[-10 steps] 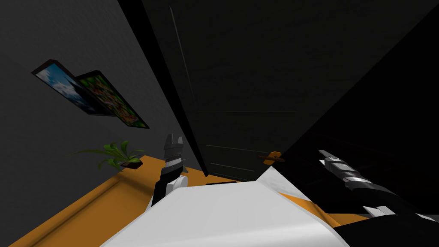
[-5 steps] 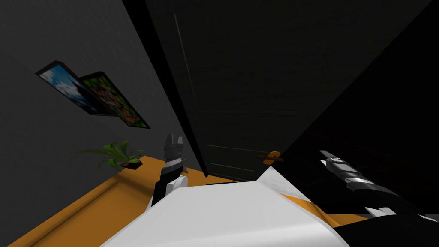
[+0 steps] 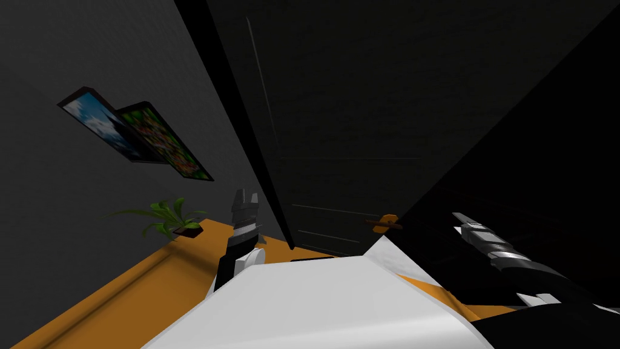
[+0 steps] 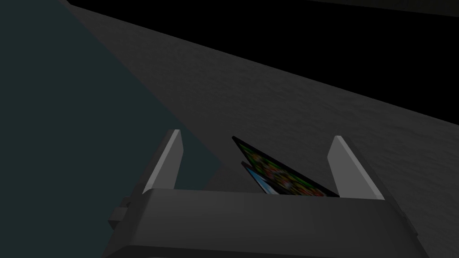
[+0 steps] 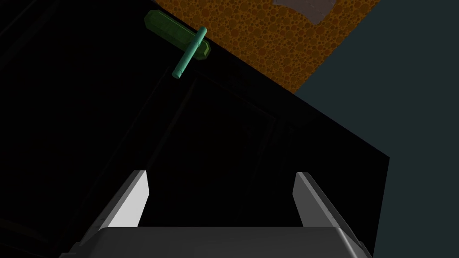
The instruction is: Push the door open
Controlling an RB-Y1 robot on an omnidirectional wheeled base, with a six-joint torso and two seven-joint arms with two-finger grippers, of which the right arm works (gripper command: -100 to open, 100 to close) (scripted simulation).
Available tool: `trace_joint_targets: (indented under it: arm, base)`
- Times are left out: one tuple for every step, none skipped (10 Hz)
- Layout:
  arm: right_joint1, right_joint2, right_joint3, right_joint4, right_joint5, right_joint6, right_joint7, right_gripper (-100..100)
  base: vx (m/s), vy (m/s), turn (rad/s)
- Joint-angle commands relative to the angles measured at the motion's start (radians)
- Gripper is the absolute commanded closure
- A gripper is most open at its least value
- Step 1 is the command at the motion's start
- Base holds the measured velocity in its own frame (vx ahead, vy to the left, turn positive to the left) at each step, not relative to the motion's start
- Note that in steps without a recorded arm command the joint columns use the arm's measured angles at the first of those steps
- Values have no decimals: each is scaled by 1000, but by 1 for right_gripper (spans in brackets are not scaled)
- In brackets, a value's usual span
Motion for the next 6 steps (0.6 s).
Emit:
trace_joint_targets:
  arm:
    - [3,0,-2,-2,-1,1,2,-100]
    - [3,0,-2,-2,-1,1,2,-100]
    - [3,0,-2,-2,-1,1,2,-100]
    - [3,0,-2,-2,-1,1,2,-100]
    - [3,0,-2,-2,-1,1,2,-100]
    - [3,0,-2,-2,-1,1,2,-100]
  base:
    - [5,-4,-13]
    - [8,-8,-27]
    - [0,0,0]
    - [-3,3,11]
    - [3,-4,-11]
    - [-6,7,24]
